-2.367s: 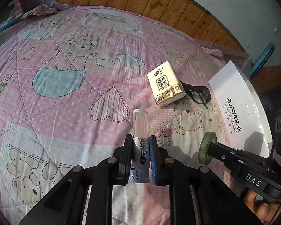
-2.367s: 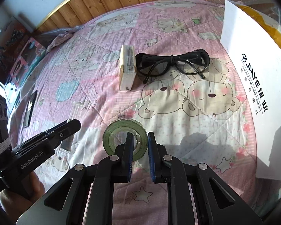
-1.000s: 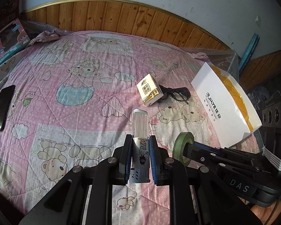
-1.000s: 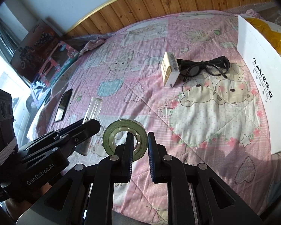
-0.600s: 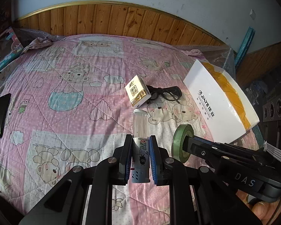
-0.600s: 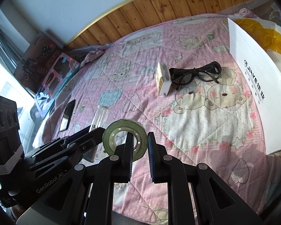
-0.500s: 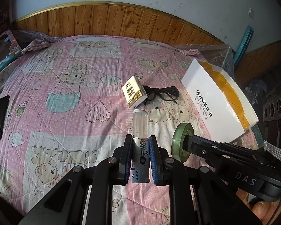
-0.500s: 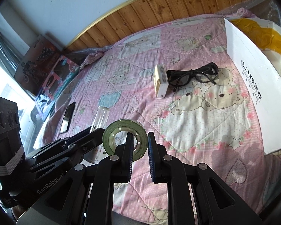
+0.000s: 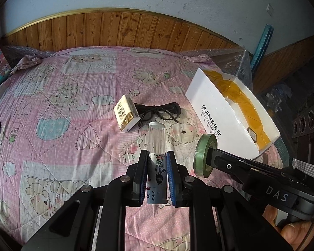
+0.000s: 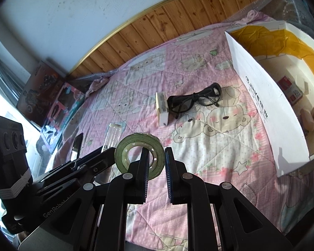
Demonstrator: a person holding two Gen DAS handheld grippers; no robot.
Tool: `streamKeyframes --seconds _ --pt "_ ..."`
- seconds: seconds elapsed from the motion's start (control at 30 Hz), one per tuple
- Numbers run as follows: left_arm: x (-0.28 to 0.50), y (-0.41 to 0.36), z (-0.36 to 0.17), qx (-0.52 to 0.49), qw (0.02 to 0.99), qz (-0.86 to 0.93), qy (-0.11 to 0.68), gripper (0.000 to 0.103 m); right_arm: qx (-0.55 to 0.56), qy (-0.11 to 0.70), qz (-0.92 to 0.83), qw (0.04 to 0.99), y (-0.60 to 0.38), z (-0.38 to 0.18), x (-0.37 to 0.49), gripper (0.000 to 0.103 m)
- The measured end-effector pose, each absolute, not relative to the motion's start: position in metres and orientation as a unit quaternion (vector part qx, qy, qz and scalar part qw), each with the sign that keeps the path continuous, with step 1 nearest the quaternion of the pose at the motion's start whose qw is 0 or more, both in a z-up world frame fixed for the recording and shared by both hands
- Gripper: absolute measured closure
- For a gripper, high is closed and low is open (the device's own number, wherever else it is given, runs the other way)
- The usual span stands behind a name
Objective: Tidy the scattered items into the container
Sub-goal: 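Lift the tube and tape roll and carry both toward the white box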
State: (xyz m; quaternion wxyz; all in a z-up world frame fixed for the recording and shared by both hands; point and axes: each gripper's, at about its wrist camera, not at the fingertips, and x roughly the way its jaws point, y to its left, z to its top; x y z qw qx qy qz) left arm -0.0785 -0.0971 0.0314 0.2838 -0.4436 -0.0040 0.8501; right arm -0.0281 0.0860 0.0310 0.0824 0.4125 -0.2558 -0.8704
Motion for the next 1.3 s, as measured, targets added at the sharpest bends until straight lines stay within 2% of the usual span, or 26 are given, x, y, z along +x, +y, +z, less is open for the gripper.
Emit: streamKeyframes --seconds 1.3 --pt "-0.084 0.057 0.081 -0.406 0.388 0.827 0.031 0.085 0.343 -0.312 -0.885 -0.027 0.239 0.060 0.001 0.088"
